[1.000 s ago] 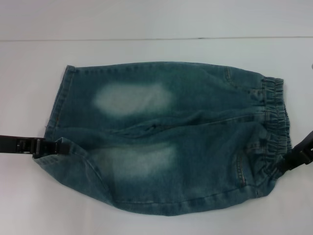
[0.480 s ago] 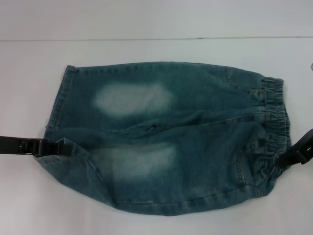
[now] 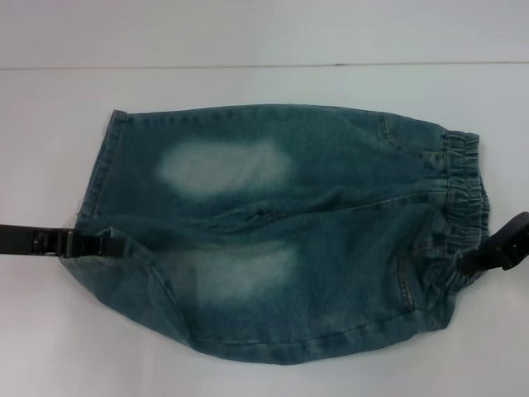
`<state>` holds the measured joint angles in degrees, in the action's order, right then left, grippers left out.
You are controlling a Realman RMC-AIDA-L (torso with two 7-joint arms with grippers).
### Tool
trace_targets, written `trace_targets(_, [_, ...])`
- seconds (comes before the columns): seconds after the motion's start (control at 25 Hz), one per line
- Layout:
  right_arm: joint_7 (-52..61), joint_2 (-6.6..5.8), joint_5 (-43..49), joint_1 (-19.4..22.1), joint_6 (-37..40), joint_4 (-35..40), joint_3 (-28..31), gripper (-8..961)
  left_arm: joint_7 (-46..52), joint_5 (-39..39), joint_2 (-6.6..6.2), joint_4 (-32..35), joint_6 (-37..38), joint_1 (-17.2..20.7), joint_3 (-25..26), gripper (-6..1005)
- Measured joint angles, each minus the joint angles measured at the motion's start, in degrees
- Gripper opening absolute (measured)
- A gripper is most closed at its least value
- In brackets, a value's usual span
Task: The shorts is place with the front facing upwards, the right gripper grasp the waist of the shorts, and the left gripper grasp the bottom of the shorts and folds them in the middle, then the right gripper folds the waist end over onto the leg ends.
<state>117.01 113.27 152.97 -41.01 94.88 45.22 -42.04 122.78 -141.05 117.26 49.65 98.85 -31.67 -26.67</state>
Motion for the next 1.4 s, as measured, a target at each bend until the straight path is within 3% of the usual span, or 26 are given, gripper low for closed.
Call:
trace_targets(0.36, [-2.94,-0.4,-3.76,2.46,-0.35,0.11,4.96,31,0.55,3.01,-0.43,-0.09,-1.25,-0.31,0.4,27])
trace_targets(0.52, [-4.0,-1.27,-9.1,4.56,-0.44,-0.65,8.62,31,1.41,3.93,-0.64,-0.09,-3.46,-0.73,1.97,27])
trace_targets(0.72, [-6.52,-2.5,-16.87,6.78,-2.44,-5.49,13.74,34,1.57,7.21,-0.81,-0.78,-7.56,-1.51,3.22,27])
trace_targets(0.92, [-8.99,-2.88,-23.59,8.11,-7.39,-11.13,17.75,38,1.58,10.78,-1.26,-4.12,-13.77,-2.25,3.23,26])
trace_targets(1.12, [-9.48,-2.39,-29.41,8.39,-17.67,-15.92,18.96,41,1.2,12.35,-1.0,-6.78,-20.38,-3.06,2.95,26])
trace_targets(1.4, [-11.21,-0.06,-31.92,6.67,-28.9,-17.37,18.57,46,-0.96,13.84,0.08,-9.65,-29.31,-4.26,2.86,27])
